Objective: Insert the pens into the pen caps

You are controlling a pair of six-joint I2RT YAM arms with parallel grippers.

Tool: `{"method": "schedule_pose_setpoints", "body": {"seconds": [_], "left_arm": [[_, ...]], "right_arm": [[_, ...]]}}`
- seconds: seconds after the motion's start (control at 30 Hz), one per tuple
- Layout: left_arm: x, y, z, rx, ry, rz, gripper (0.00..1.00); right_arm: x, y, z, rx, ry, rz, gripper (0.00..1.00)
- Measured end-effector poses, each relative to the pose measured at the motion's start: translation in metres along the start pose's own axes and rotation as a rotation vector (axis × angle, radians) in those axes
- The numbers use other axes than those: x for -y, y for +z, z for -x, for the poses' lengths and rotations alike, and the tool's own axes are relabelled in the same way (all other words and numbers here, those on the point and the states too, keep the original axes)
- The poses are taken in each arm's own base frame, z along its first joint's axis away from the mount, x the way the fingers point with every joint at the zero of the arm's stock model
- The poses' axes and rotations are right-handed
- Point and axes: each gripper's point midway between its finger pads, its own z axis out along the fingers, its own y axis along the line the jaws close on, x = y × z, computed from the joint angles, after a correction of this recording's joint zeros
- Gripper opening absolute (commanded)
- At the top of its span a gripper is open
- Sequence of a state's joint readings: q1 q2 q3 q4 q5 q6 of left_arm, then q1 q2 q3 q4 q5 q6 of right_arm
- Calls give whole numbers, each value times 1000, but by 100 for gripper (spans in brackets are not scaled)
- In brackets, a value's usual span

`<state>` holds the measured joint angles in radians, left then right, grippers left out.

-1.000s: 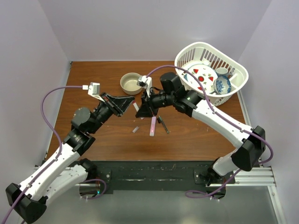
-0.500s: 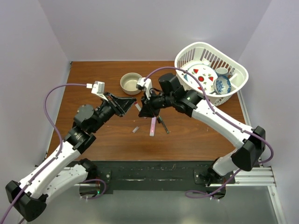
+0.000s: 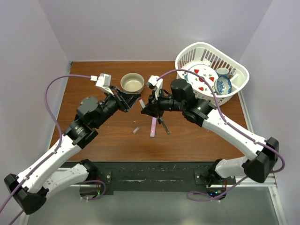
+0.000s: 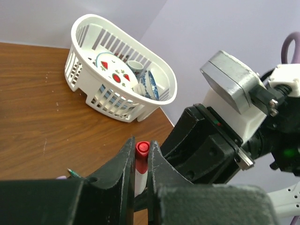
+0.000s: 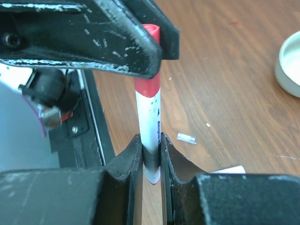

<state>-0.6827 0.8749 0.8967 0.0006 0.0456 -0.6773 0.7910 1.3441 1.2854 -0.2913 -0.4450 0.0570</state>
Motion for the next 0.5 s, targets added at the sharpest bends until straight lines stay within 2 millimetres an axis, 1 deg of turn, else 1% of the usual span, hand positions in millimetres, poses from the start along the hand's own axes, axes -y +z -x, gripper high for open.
{"method": "schedule_pose_setpoints", "body": {"seconds": [0.07,0.1,0.13,0.23,0.3,0.33,0.37,0.4,0.5], "left_arm": [[6,10,-2,-27,-4,-8,0],[8,13,-7,-51,-12,-12,0],[7,18,-18,-88,-18,-10,0],[-10,27,-57,-220,-23,45,0],[-24,32,-75,-285,-14,94,0],[-28,35,-80,-303,-8,110,0],[-34,38,-85,-319,3,128,0],[-38,41,-88,-327,10,140,0],[-50,52,-97,-345,37,165,0]], "right_arm": [[2,-10,-3,42,30,-36,38],[5,-15,-2,73,40,-58,45],[7,-24,-3,104,49,-77,48],[6,-49,-8,167,65,-111,53],[-4,-70,-14,200,77,-112,56],[-9,-79,-17,215,81,-109,59],[-14,-87,-19,231,90,-105,67],[-19,-95,-20,250,97,-99,83],[-29,-108,-25,277,134,-88,87]]}}
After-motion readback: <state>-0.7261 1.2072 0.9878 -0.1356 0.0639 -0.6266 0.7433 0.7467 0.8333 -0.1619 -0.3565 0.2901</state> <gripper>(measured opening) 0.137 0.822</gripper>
